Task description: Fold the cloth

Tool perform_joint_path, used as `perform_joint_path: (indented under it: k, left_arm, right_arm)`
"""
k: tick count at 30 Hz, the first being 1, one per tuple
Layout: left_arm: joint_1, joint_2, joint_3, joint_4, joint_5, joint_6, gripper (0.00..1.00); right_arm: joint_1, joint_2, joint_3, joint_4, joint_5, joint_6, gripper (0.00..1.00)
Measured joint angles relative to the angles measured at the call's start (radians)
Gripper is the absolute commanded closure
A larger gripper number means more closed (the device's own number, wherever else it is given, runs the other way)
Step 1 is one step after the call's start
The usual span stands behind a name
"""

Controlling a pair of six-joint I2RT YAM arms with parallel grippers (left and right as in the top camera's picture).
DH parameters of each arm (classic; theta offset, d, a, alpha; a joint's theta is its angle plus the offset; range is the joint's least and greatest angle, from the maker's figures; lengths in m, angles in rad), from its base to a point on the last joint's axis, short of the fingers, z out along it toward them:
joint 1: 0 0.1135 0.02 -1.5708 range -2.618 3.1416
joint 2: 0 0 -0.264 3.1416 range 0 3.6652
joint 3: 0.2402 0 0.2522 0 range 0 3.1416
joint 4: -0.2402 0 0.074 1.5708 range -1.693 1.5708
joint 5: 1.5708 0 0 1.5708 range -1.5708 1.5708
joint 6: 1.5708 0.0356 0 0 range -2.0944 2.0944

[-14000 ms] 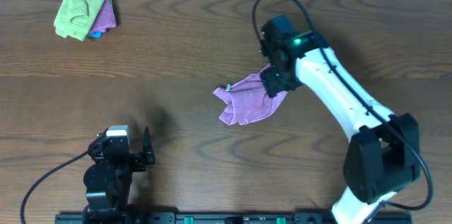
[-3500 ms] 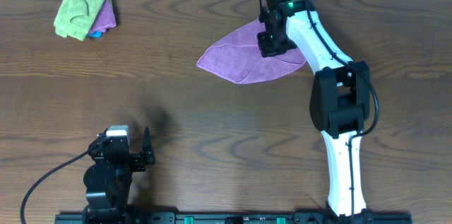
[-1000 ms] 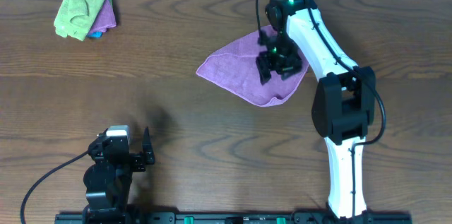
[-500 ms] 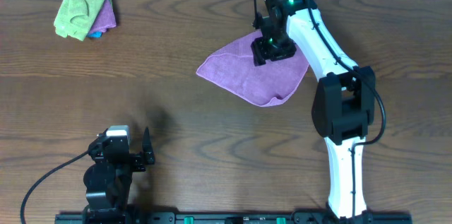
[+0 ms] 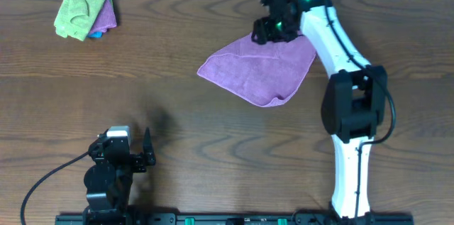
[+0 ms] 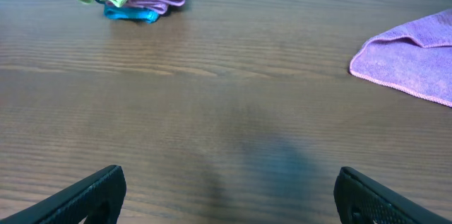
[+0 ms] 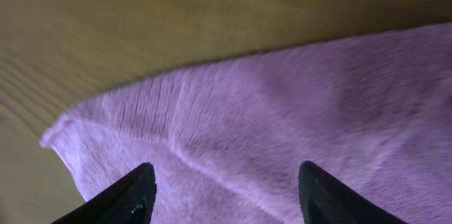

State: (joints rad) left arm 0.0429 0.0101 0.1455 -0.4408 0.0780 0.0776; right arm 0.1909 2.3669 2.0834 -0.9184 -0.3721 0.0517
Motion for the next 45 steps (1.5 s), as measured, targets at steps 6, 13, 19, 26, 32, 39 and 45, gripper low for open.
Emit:
perform_joint_path:
  k: [6, 13, 19, 26, 32, 39, 45]
  left_arm:
    - [0.000, 0.000, 0.000, 0.000, 0.000, 0.000, 0.05]
    - [0.000, 0.000, 0.000, 0.000, 0.000, 0.000, 0.05]
    - [0.000, 0.000, 0.000, 0.000, 0.000, 0.000, 0.05]
    - [0.000, 0.000, 0.000, 0.000, 0.000, 0.000, 0.04]
    - [0.000, 0.000, 0.000, 0.000, 0.000, 0.000, 0.04]
    - [0.000, 0.000, 0.000, 0.000, 0.000, 0.000, 0.05]
    - [0.000, 0.000, 0.000, 0.000, 0.000, 0.000, 0.05]
  right_arm:
    - [-0.063, 0.028, 0.000, -0.012, -0.069, 0.062, 0.36]
    - [-0.067, 0.069, 0.000, -0.039, -0.039, 0.078, 0.35]
    - [-0.068, 0.077, 0.000, -0.037, 0.009, 0.080, 0.35]
    - [-0.078, 0.105, 0.000, -0.033, 0.012, 0.102, 0.45]
    - [-0.079, 0.113, 0.000, -0.002, 0.008, 0.123, 0.75]
    - [-0.079, 0.114, 0.000, 0.019, 0.002, 0.135, 0.99]
    - [-0.079, 0.114, 0.000, 0.074, -0.073, 0.168, 0.99]
